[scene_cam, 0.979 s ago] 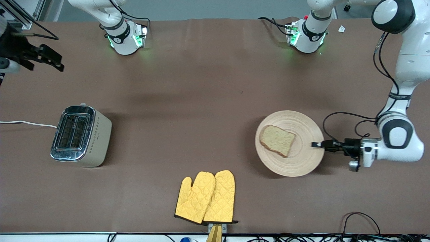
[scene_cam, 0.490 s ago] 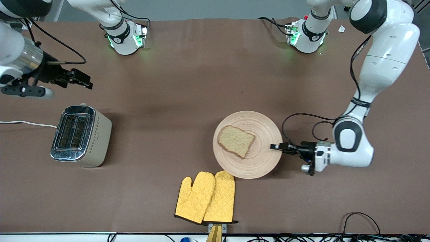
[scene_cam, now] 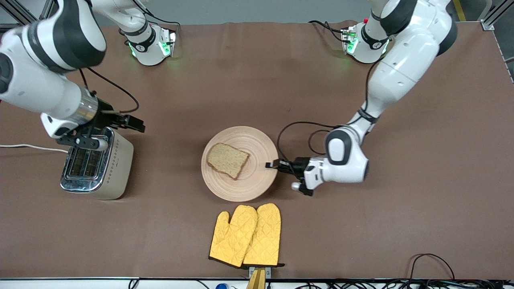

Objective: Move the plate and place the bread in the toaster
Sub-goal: 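Slide the plate toward the toaster with the left gripper while the right gripper reaches, then release the plate with the left gripper while the right gripper lowers onto bread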

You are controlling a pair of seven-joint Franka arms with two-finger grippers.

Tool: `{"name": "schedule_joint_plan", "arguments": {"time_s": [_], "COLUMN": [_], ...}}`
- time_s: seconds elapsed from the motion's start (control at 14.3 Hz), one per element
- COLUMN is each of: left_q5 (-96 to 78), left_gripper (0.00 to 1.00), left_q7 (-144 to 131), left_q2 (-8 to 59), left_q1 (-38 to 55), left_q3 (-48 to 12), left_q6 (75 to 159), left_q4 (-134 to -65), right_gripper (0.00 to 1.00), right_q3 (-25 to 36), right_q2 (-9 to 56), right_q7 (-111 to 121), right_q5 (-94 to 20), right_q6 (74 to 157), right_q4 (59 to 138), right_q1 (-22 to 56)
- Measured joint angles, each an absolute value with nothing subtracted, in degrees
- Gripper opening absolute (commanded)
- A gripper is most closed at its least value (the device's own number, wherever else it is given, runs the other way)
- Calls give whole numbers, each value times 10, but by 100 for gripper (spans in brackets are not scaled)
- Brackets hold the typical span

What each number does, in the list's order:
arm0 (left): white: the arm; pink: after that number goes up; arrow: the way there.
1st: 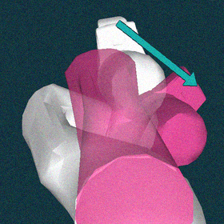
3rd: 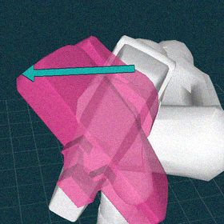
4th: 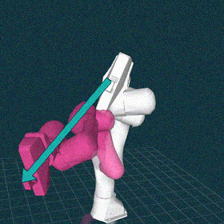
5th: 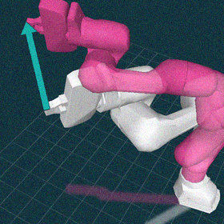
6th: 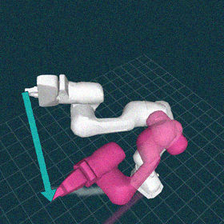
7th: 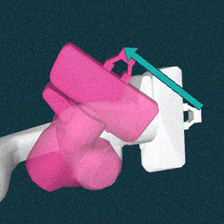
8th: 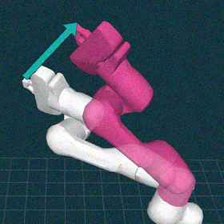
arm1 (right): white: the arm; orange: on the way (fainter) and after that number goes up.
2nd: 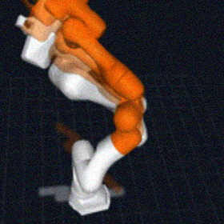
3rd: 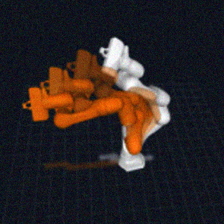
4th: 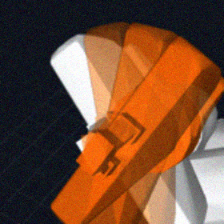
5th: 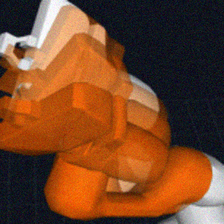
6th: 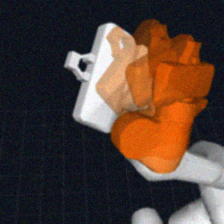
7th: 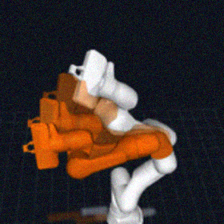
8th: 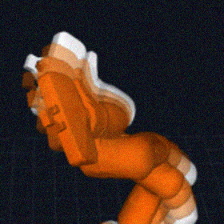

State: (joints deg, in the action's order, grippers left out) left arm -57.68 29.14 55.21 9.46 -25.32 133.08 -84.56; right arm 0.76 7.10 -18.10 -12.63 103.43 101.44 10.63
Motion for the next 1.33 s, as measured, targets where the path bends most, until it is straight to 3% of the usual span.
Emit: {"name": "schedule_joint_plan", "arguments": {"time_s": [0.35, 0.42, 0.49, 0.56, 0.7, 1.05, 1.33], "left_q5": [-630, -637, -641, -643, -643, -639, -538], "left_gripper": [1, 3, 13, 24, 97, 100, 100], "left_q7": [296, 296, 296, 296, 292, 266, 187], "left_q2": [586, 588, 589, 589, 590, 586, 561], "left_q1": [124, 127, 128, 129, 129, 118, 81], "left_q3": [-255, -255, -255, -255, -254, -249, -243], "left_q6": [1356, 1357, 1359, 1359, 1361, 1364, 1353], "left_q4": [-834, -833, -833, -833, -833, -824, -826], "right_gripper": [100, 100, 100, 100, 100, 98, 98], "right_q3": [11, 11, 10, 9, 9, 9, 10], "right_q2": [126, 139, 154, 170, 200, 253, 300], "right_q7": [-198, -213, -239, -270, -319, -386, -428], "right_q5": [-141, -143, -144, -144, -144, -144, -139], "right_q6": [1146, 1166, 1188, 1210, 1245, 1301, 1307], "right_q4": [1064, 1065, 1066, 1067, 1068, 1065, 1045], "right_q1": [113, 122, 137, 152, 186, 230, 253]}}
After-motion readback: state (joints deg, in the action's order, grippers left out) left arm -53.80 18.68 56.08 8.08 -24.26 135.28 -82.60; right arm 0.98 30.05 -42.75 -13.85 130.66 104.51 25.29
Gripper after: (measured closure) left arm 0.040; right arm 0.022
